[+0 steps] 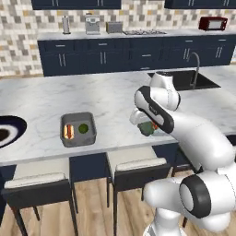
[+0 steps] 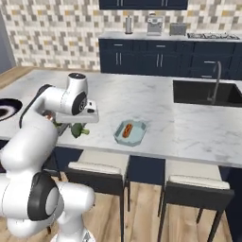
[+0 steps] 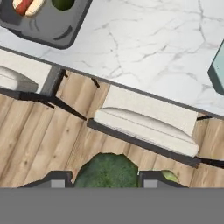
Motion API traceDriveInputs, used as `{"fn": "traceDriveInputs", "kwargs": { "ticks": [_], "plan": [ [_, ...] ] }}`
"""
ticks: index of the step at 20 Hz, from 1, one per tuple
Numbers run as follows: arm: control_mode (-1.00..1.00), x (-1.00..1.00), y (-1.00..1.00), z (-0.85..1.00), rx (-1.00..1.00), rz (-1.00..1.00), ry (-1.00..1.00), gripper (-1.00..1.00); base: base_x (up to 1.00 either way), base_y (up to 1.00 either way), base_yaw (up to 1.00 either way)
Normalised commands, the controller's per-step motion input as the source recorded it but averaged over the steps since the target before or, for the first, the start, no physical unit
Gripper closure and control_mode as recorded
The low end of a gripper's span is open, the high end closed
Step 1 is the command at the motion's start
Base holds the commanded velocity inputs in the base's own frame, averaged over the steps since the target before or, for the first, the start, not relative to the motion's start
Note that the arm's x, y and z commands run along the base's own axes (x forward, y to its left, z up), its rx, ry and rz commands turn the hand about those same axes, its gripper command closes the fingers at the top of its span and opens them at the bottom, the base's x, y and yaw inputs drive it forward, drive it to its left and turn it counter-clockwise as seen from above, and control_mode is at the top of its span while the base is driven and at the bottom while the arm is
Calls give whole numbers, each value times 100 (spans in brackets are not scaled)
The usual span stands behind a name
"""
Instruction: Place one cooked food and one vegetable from the large plate to each tupperware container.
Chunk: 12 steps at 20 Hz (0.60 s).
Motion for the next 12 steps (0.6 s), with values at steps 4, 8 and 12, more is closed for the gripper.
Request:
{"fn": "traceDriveInputs", "kwargs": {
  "ticks": [4,8,12],
  "plan": [
    [100,0,0,0,0,0,0,100,97,-72,10],
    [100,0,0,0,0,0,0,100,87,-68,15],
    [-100,25,-7,0,0,4,0,100,71,-20,10]
  ]
}}
